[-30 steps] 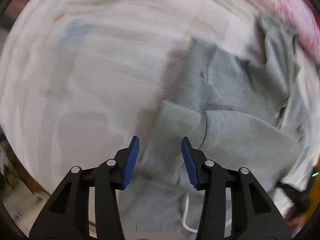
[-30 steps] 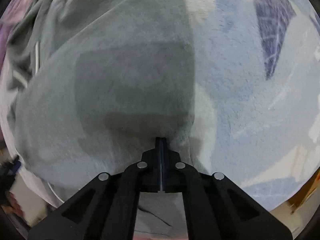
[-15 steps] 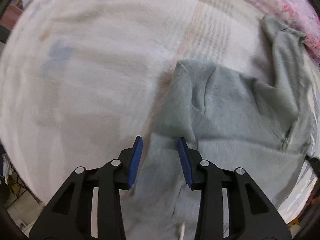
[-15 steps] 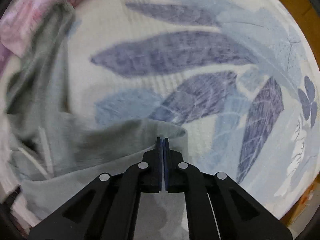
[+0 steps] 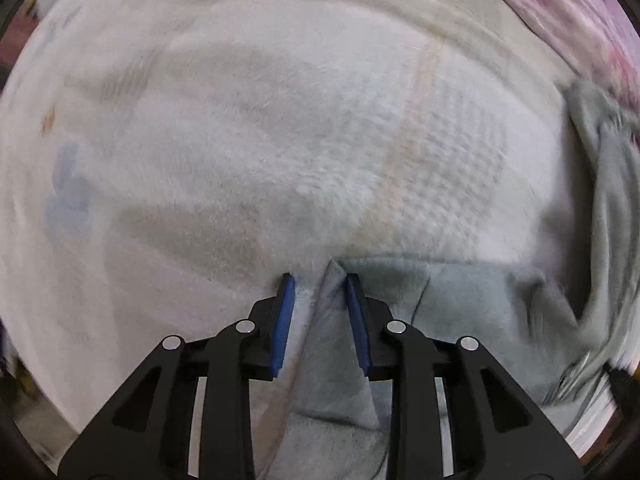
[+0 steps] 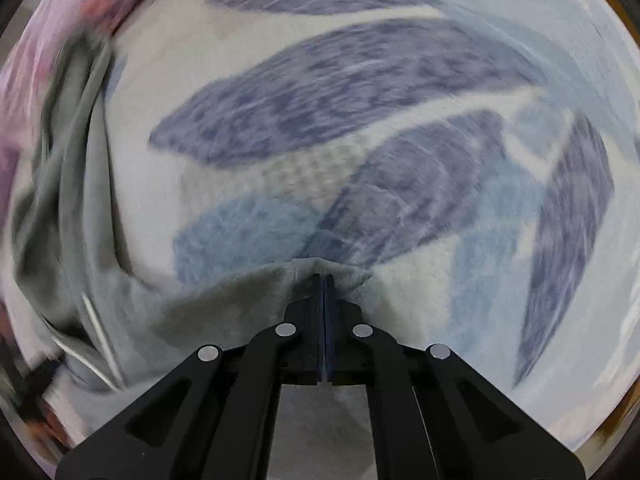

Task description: Fold large clothes

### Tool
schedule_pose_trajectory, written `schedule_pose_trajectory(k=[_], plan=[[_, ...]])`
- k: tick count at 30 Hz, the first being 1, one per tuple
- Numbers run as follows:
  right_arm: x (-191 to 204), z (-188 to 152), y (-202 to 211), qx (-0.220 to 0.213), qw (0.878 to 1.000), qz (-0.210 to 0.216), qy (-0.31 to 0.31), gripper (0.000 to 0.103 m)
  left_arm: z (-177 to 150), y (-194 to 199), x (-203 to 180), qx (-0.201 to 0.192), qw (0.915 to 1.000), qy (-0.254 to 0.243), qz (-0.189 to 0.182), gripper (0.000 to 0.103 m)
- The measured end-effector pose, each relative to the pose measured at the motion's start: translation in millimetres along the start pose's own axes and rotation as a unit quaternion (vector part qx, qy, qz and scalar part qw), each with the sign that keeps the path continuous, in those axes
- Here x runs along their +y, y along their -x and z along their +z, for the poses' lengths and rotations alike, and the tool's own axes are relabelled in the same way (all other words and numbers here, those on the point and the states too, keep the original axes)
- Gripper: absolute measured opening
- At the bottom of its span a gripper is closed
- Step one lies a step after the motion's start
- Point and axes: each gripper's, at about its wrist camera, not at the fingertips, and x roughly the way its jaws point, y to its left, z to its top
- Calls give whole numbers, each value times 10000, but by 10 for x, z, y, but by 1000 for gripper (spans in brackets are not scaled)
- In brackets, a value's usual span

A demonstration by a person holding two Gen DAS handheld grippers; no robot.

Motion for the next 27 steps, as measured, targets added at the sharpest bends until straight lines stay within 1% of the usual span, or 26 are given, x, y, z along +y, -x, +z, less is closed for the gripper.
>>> schedule_pose_trajectory(k=[2, 3, 4, 6, 8, 9, 10, 11, 12, 13, 14, 15, 16, 17, 18, 19, 20, 21, 22, 23, 24, 25, 26, 27], plan=[[-11, -77, 148, 120, 9998, 101, 90, 5, -126, 150, -4, 45, 9998, -216, -11, 27], [-25, -174, 258, 162, 9995, 231, 127, 5, -235, 262, 8, 32, 9996, -281, 1, 28], [-22, -274, 326, 179, 9994, 256, 167, 5, -356, 381, 76, -36, 9995, -324, 23, 28], [-89, -495, 433, 288, 9992, 113, 263, 5, -612, 600, 110, -127, 9991, -399, 10, 28], [-202, -743, 326, 615, 9978, 67, 250, 5, -849, 653, 149, -7, 9992, -381, -115, 28], [-292, -872, 131, 961, 9950, 9, 281, 5, -961, 604, 178, 100, 9991, -374, -155, 28], [-360, -1005, -20, 1107, 9933, -70, 314, 5, -1079, 463, 188, 296, 9988, -380, -125, 28], [-453, -1091, -165, 1056, 9939, -56, 328, 2, -1204, 238, 206, 510, 9981, -349, -29, 28], [-517, -1137, -140, 784, 9965, 71, 291, 2, -1311, 178, 258, 481, 9986, -236, -50, 28], [-521, -1145, -58, 804, 9963, 8, 293, 2, -1342, 235, 271, 387, 9991, -138, -64, 28], [-498, -1176, 16, 993, 9942, -130, 385, 3, -1372, 344, 255, 490, 9987, -94, -41, 28], [-488, -1252, 67, 1118, 9921, -206, 525, 5, -1429, 452, 223, 535, 9984, -158, -14, 28], [-467, -1348, 64, 1134, 9909, -309, 658, 6, -1562, 535, 230, 454, 9987, -222, 6, 28], [-503, -1435, -25, 1172, 9882, -507, 842, 6, -1658, 553, 76, 401, 9987, -298, 75, 28], [-606, -1512, -212, 1166, 9876, -539, 904, 5, -1727, 482, 77, 416, 9983, -385, 167, 28], [-656, -1518, -225, 948, 9911, -436, 828, 3, -1796, 363, 74, 433, 9981, -391, 187, 28], [-709, -1495, -198, 889, 9930, -375, 682, 4, -1820, 351, 75, 342, 9988, -322, 167, 28], [-713, -1437, -150, 1043, 9917, -420, 625, 4, -1817, 412, 45, 377, 9986, -304, 202, 28], [-714, -1381, -93, 1172, 9908, -419, 536, 6, -1784, 468, 69, 410, 9984, -322, 227, 29], [-710, -1322, -29, 1200, 9911, -371, 443, 8, -1767, 593, 31, 366, 9983, -377, 252, 30], [-644, -1301, 33, 1160, 9919, -301, 412, 10, -1654, 688, -9, 311, 9983, -401, 280, 36], [-552, -1210, 137, 1055, 9929, -219, 500, 22, -1633, 789, -42, 247, 9983, -439, 289, 47], [-456, -1132, 221, 959, 9932, -216, 616, 40, -1630, 889, -67, 214, 9984, -484, 214, 54], [-396, -1037, 330, 803, 9937, -212, 754, 49, -1637, 976, -104, 188, 9984, -503, 159, 61]])
